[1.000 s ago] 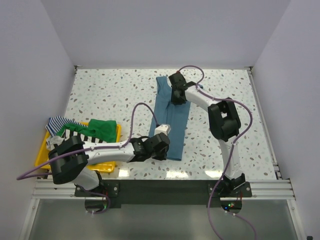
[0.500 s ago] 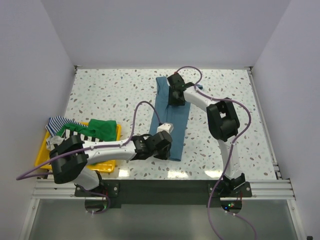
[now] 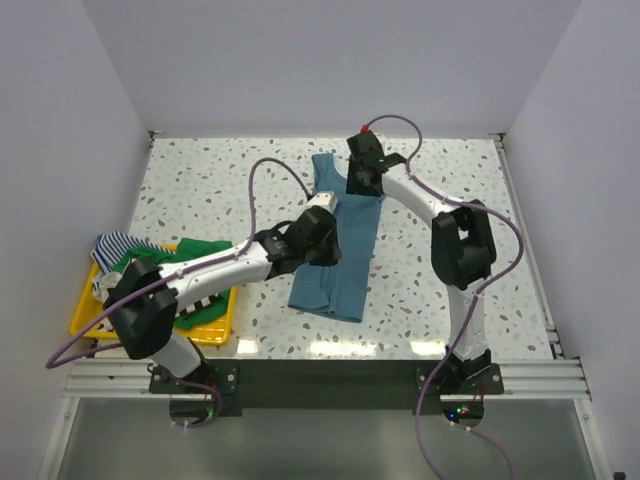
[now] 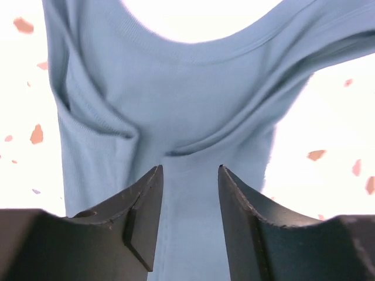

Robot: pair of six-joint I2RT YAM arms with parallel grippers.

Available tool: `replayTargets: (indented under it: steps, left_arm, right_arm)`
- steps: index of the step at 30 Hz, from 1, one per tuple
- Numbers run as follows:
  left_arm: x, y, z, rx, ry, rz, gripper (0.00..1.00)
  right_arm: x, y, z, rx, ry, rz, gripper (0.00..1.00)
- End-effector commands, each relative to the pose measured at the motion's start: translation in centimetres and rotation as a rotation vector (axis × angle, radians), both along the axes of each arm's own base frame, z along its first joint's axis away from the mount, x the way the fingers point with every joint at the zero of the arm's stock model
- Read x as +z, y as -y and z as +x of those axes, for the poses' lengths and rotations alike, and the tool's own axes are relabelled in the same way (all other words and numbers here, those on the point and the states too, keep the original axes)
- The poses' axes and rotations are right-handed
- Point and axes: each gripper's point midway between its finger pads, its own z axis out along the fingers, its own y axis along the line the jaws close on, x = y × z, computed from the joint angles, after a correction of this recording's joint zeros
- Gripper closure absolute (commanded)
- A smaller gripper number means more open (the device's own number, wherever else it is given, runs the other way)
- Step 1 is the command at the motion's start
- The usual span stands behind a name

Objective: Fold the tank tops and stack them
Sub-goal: Fold the tank top

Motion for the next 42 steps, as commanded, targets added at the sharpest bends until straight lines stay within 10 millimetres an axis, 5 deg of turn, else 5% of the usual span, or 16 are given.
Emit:
replayTargets:
  steps: [1, 8, 20, 32, 42]
  left_arm:
    - [-0.1, 3.4, 1.7, -0.092, 0.046, -0.008, 0.78]
    - [-3.7, 6.1, 3.2, -0.141, 0.021, 0.036, 0.83]
    - [-11.6, 5.6, 1.3, -0.183, -0.098, 0.205, 0.86]
    - [-14.3, 3.8, -4.1, -0.274, -0.187, 0.320, 0.91]
    - [-13.7, 1.2, -7.0, -0.335, -0.228, 0.350, 0.91]
  right_arm:
    - [3.9, 5.7, 1.9, -0.137, 0.072, 0.015, 0.55]
    - [2.6, 11.6, 3.0, -0.240, 0.068, 0.038, 0.55]
    - [0.2, 13.0, 7.7, -0.294, 0.113, 0.062, 0.55]
    - [0.7, 13.5, 9.0, -0.315, 0.203, 0.065, 0.55]
    - [0.9, 13.2, 6.9, -0.305, 0.198, 0.096, 0.65]
